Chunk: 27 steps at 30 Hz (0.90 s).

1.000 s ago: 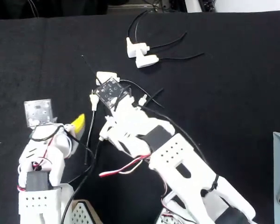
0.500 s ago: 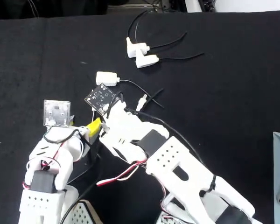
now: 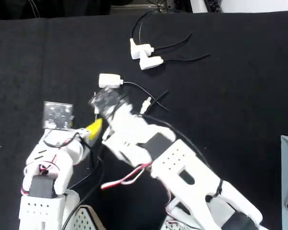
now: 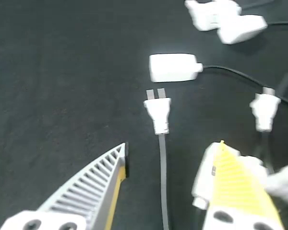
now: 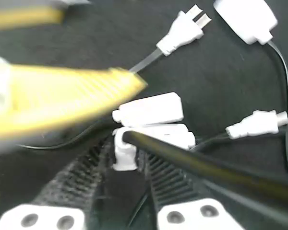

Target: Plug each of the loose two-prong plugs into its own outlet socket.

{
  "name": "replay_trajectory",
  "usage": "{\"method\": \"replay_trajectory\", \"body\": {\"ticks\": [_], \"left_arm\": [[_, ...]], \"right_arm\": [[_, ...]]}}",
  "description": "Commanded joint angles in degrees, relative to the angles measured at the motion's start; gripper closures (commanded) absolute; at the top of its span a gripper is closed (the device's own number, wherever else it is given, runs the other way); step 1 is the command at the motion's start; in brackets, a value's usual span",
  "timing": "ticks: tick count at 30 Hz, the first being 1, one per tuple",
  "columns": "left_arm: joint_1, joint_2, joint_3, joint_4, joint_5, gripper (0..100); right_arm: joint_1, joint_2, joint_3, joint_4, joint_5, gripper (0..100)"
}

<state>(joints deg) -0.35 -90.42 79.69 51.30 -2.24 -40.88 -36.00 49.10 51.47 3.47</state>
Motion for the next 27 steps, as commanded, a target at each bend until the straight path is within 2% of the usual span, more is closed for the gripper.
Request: {"method": "replay_trajectory", "body": {"ticks": [1, 6, 13, 16, 22, 27], "left_arm": [[-5.67, -0.26, -4.18, 4.13, -1.05, 71], [-5.67, 0.09, -4.26, 8.35, -5.54, 71], [-6.20, -0.35, -1.89, 10.64, -5.89, 71], [-7.69, -0.35, -1.19, 10.29, -5.71, 71], [-9.54, -0.35, -0.31, 10.29, -5.54, 71], [-9.45, -0.35, 0.04, 10.29, -5.54, 71]], "right_arm": [[5.01, -1.63, -0.40, -1.14, -0.53, 98.7], [7.12, -1.27, 2.77, -4.04, -0.53, 98.7], [6.86, -1.27, 12.09, -16.44, -2.73, 98.7], [5.36, -1.19, 13.49, -18.46, -5.63, 98.7], [3.08, -1.10, 17.63, -24.97, -5.63, 98.7], [1.67, -1.10, 18.68, -25.41, -5.63, 98.7]]}}
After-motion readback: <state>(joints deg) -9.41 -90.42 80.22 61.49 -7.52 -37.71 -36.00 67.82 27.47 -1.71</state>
